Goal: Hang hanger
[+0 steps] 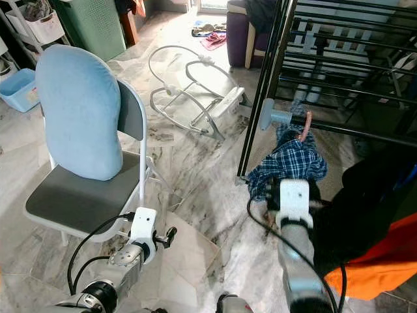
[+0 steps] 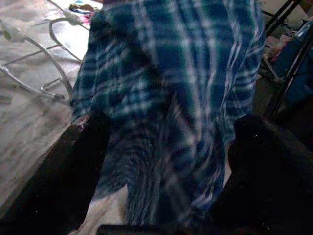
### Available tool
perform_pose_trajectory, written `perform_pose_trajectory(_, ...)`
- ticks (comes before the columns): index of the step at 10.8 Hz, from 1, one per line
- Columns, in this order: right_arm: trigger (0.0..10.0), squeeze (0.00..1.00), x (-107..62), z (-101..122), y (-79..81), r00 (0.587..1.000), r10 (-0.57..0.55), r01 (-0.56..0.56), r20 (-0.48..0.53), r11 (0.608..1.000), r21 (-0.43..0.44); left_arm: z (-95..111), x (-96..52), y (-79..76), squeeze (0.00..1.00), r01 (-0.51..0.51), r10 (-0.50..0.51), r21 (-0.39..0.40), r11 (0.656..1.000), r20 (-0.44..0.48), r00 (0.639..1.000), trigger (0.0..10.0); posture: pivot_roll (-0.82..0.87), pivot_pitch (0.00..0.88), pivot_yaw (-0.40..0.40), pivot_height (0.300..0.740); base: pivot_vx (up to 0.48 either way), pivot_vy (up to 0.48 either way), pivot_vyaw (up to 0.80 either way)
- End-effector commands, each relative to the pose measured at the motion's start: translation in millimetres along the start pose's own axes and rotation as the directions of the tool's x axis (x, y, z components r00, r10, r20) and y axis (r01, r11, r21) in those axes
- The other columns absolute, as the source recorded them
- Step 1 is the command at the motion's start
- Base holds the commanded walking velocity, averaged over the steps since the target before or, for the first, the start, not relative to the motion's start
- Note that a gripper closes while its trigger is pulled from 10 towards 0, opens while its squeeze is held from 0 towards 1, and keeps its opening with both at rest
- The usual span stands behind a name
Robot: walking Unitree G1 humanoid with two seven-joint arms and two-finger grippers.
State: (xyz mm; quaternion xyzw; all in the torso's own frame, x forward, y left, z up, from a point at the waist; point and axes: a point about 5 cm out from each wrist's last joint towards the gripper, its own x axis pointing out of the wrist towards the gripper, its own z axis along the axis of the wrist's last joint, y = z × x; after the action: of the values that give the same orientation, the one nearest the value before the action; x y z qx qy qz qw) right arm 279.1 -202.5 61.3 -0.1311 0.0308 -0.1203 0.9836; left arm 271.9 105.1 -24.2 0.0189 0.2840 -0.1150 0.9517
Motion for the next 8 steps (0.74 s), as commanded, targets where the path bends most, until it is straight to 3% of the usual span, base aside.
perform_pose_trajectory(1, 10.0, 1.00, -6.4, -2, 3.8, 1.000, 0.028, -0.027, 0.011, 0.999, -0.047, -6, -1.1, -0.7, 0.00, 0.000, 0.000, 0.002, 1.000, -0.025, 1.000, 10.0, -0.24, 0.108, 0.043, 0.740, 0.000, 0.000, 0.00)
perform_pose_trajectory(5, 10.0, 1.00, -18.8, -3, 1.3, 0.999, 0.024, -0.021, 0.041, 0.998, -0.065, -2, 0.0, 1.5, 0.00, -0.027, 0.027, -0.004, 1.000, -0.019, 0.999, 10.0, -0.24, 0.104, 0.047, 0.740, 0.000, 0.000, 0.00)
perform_pose_trajectory(7, 10.0, 0.00, -20.1, -1, 1.9, 0.999, 0.021, -0.018, 0.044, 0.997, -0.069, 1, 1.3, -1.8, 0.00, -0.016, 0.016, 0.002, 1.000, -0.016, 1.000, 10.0, -0.25, 0.110, 0.059, 0.740, 0.000, 0.000, 0.00)
perform_pose_trajectory(8, 10.0, 0.00, -20.8, 0, 1.8, 0.999, 0.019, -0.015, 0.041, 0.997, -0.080, 1, 1.4, -2.4, 0.00, -0.016, 0.016, 0.001, 1.000, -0.018, 1.000, 10.0, -0.25, 0.110, 0.059, 0.740, 0.000, 0.000, 0.00)
